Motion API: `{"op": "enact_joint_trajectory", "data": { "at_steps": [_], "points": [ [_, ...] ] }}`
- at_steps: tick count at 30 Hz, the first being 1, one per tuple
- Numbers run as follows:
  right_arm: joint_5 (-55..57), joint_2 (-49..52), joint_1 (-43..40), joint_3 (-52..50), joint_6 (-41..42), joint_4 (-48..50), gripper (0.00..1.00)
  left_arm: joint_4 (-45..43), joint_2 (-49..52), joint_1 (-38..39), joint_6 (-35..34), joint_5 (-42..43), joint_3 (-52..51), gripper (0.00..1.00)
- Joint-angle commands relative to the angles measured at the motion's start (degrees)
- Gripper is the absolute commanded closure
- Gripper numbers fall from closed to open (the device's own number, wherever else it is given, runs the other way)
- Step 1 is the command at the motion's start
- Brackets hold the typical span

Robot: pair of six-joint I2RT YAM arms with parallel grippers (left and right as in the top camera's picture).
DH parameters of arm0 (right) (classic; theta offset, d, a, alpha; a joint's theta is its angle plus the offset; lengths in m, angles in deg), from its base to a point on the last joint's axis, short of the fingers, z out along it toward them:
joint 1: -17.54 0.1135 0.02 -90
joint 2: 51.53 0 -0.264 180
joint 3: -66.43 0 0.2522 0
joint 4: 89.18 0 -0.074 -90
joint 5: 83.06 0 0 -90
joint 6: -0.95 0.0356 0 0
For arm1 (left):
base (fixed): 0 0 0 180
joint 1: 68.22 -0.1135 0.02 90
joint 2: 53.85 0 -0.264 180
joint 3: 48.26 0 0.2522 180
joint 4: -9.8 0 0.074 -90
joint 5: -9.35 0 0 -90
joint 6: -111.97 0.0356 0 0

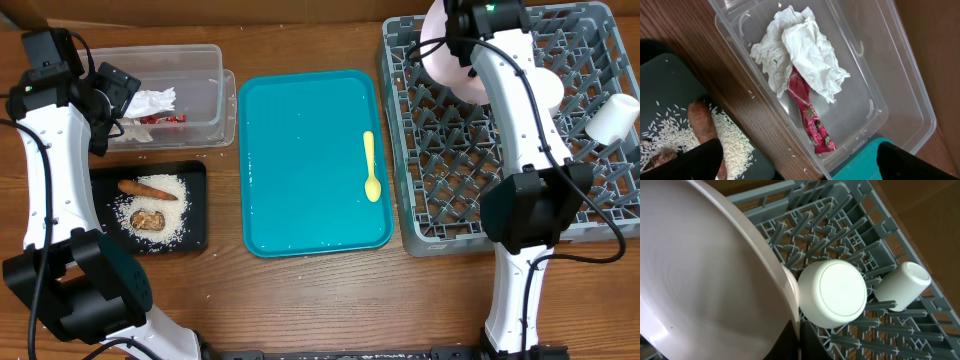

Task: Sort waste into correct bins and load items into the dishwasher
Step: 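Carry the white plate right and lower it into the rack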

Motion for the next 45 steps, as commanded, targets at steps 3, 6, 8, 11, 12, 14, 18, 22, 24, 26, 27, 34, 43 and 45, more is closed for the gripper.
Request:
{"op": "enact_joint_trajectory", "data": {
  "at_steps": [3,6,8,11,12,14,18,22,24,26,27,34,43,45],
  "points": [
    [4.3,-1.3,0.7,-2.3,0.5,1.1,0.96,0.0,0.1,0.2,-0.5,-0.2,0.5,0.0],
    [5.0,-1.3,1.3,-2.3,0.2,1.2,0.96,0.0,0.1,0.2,-0.5,-0.2,0.5,0.0],
    [6.1,-1.5,2.1,-2.2,-0.6,1.0,0.96,0.0,0.1,0.2,-0.5,-0.2,0.5,0.0],
    [6.7,-2.2,3.7,-2.2,-1.0,0.9,0.96,0.0,0.1,0.2,-0.5,-0.2,0.5,0.0],
    [6.7,-2.9,4.8,-2.2,-1.0,1.2,0.95,0.0,0.1,0.2,-0.5,-0.2,0.5,0.0],
    [6.6,-3.9,6.0,-2.2,-1.0,1.3,0.94,0.0,0.1,0.2,-0.5,-0.2,0.5,0.0],
    [4.6,-5.4,7.9,-2.2,-1.0,0.8,0.42,0.0,0.1,0.2,-0.5,-0.2,0.5,0.0],
    [-2.7,-6.9,8.2,-2.2,-1.0,-0.1,0.11,0.0,0.1,0.2,-0.5,-0.2,0.5,0.0],
    [-9.4,-8.4,8.1,-2.2,-1.0,-0.6,0.09,0.0,0.1,0.2,-0.5,-0.2,0.5,0.0],
    [-14.4,-10.5,8.1,-2.2,-0.5,-1.0,0.08,0.0,0.1,0.2,-0.5,-0.2,0.5,0.0],
    [-16.8,-11.8,8.1,-2.2,-0.5,-1.1,0.07,0.0,0.1,0.2,-0.5,-0.2,0.5,0.0],
    [-42.0,-20.7,8.1,-2.2,-0.4,-1.6,0.02,0.0,0.1,0.2,-0.5,-0.2,0.5,0.0],
    [-53.3,-18.4,10.9,-7.0,-2.4,-7.1,0.04,0.0,0.1,0.2,-0.5,-0.2,0.5,0.0],
    [-52.6,-17.7,12.3,-11.4,-2.9,-5.6,0.05,0.0,0.1,0.2,-0.5,-0.2,0.5,0.0]
  ]
}}
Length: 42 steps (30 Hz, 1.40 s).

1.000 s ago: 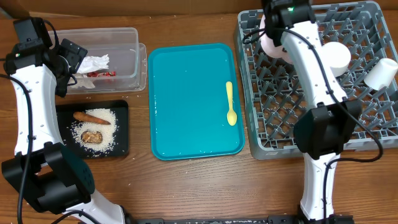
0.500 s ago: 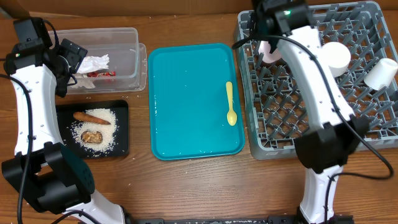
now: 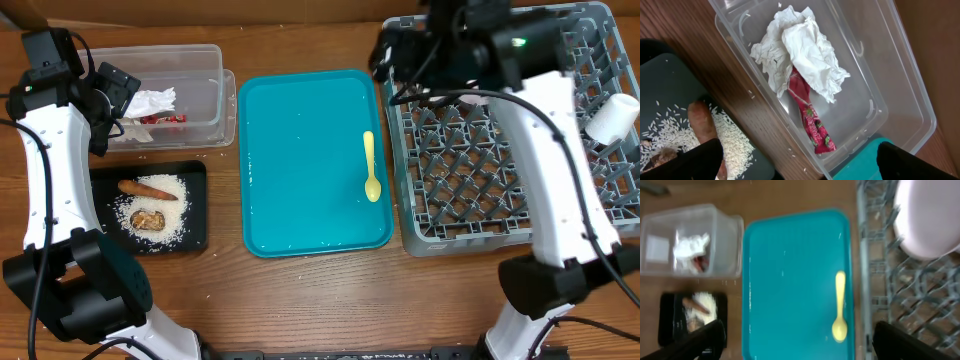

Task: Sort waste into correct bins and load items into the dishwasher
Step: 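Carry the white plate right and lower it into the rack, then reach the right gripper down to the yellow spoon on the teal tray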

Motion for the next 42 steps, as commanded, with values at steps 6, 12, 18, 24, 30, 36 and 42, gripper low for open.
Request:
{"op": "enact_joint_trajectory", "data": {
  "at_steps": [6,12,18,24,30,36,42],
  "points": [
    [-1.2,5.0,4.7,-19.0,-0.3,9.0,0.07,0.0,0.1,0.2,-0.5,-0.2,0.5,0.0],
    [-1.1,7.2,5.7,-27.6,1.2,15.0,0.07,0.0,0.1,0.2,-0.5,-0.2,0.5,0.0],
    [-1.1,9.7,6.6,-30.3,2.4,16.9,0.08,0.0,0.1,0.2,-0.5,-0.2,0.5,0.0],
    [4.1,10.8,8.8,-31.8,7.0,18.2,0.08,0.0,0.1,0.2,-0.5,-0.2,0.5,0.0],
    [13.5,11.5,12.8,-31.8,10.5,18.8,0.08,0.0,0.1,0.2,-0.5,-0.2,0.5,0.0],
    [17.6,14.4,13.7,-31.8,11.2,19.5,0.08,0.0,0.1,0.2,-0.5,-0.2,0.5,0.0],
    [17.6,15.8,13.5,-31.8,11.2,20.7,0.08,0.0,0.1,0.2,-0.5,-0.2,0.5,0.0]
  ]
}}
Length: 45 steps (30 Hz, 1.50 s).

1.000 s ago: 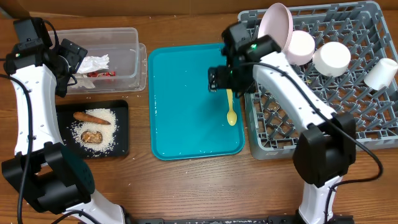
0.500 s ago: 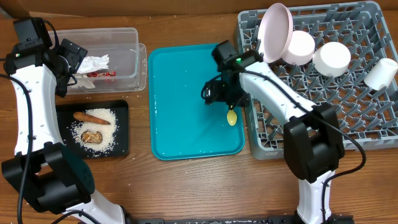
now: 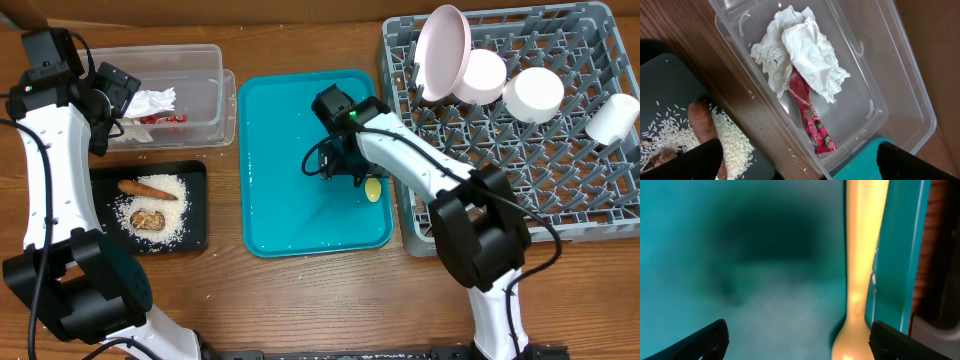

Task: Sort waste into correct bins and load items into the dishwasher
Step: 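Reach the right gripper down to the yellow spoon on the teal tray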

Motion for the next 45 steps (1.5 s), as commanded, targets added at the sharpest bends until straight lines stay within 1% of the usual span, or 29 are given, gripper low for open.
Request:
{"op": "enact_joint_trajectory", "data": {
  "at_steps": [1,12,15,18,21,24,25,27,28,33,37,42,43,45],
  "points": [
    [1.6,0.9,-0.3,0.0,0.7,0.9,0.08,0.0,0.1,0.2,-0.5,-0.2,0.5,0.0],
    [0.3,3.0,-0.3,0.0,0.2,1.2,0.08,0.0,0.1,0.2,-0.5,-0.2,0.5,0.0],
    [-1.7,3.1,-0.3,0.0,0.2,1.1,0.11,0.0,0.1,0.2,-0.5,-0.2,0.5,0.0],
    [-5.5,3.1,-0.3,0.0,0.2,1.5,0.21,0.0,0.1,0.2,-0.5,-0.2,0.5,0.0],
    [-9.2,3.1,-0.3,0.0,0.2,2.0,0.27,0.0,0.1,0.2,-0.5,-0.2,0.5,0.0],
    [-9.1,3.1,-0.2,0.0,0.3,2.0,0.33,0.0,0.1,0.2,-0.5,-0.2,0.5,0.0],
    [-9.1,3.1,-0.2,0.0,0.3,2.0,0.37,0.0,0.1,0.2,-0.5,-0.2,0.5,0.0],
    [-9.2,3.1,-0.2,0.0,0.5,1.9,0.51,0.0,0.1,0.2,-0.5,-0.2,0.5,0.0],
    [-9.1,3.1,-0.2,0.0,0.7,1.7,0.6,0.0,0.1,0.2,-0.5,-0.2,0.5,0.0],
    [-9.2,3.1,-0.7,0.0,3.5,-0.4,0.64,0.0,0.1,0.2,-0.5,-0.2,0.5,0.0],
    [-9.2,3.1,-1.1,0.0,3.7,-1.4,0.75,0.0,0.1,0.2,-0.5,-0.2,0.5,0.0],
    [-9.2,3.1,-1.4,0.4,3.7,-2.5,0.79,0.0,0.1,0.2,-0.5,-0.2,0.5,0.0],
    [-9.2,3.1,-1.6,1.1,3.7,-3.5,0.86,0.0,0.1,0.2,-0.5,-0.2,0.5,0.0],
    [-9.2,3.1,-1.7,2.4,3.7,-4.9,0.91,0.0,0.1,0.2,-0.5,-0.2,0.5,0.0]
  ]
}}
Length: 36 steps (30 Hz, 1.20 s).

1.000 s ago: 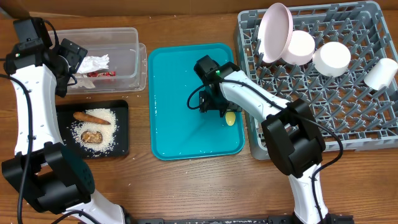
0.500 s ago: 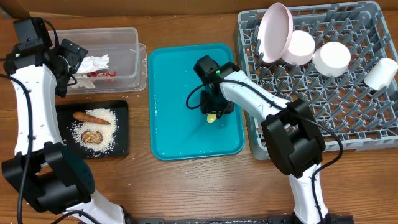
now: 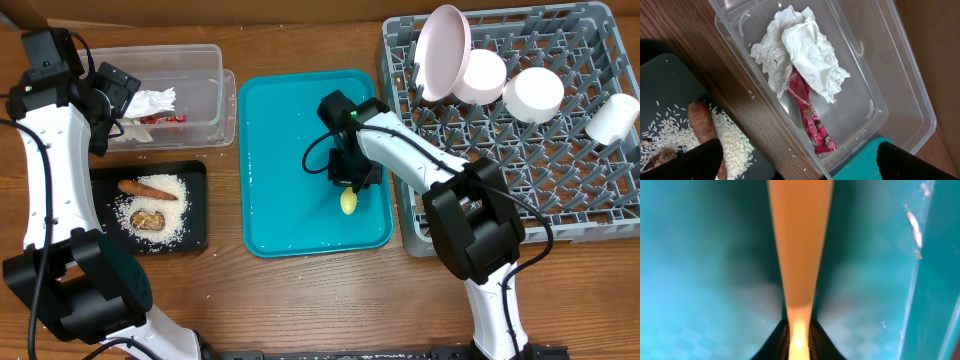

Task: Sort waste into correct bins and load items into the dishwasher

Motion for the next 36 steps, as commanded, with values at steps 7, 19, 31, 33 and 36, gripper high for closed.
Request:
{"op": "enact_joint_trajectory", "data": {
  "at_steps": [7,19,31,33,36],
  "points": [
    [0.0,0.3,-0.5,6.5,-0.1,-3.6,0.96,0.0,0.1,0.2,-0.5,-0.2,0.5,0.0],
    [-11.9,-0.9,0.3,7.5,-0.1,-5.5,0.19,0.0,0.1,0.2,-0.5,-0.2,0.5,0.0],
    [-8.6,0.5,6.8,4.0,20.8,0.7,0.21,0.0,0.1,0.2,-0.5,-0.2,0.5,0.0],
    [-6.0,0.8,7.2,3.9,24.3,1.1,0.22,0.0,0.1,0.2,-0.5,-0.2,0.5,0.0],
    [-3.2,0.8,7.2,3.7,28.3,1.1,0.23,0.0,0.1,0.2,-0.5,-0.2,0.5,0.0]
  ]
}}
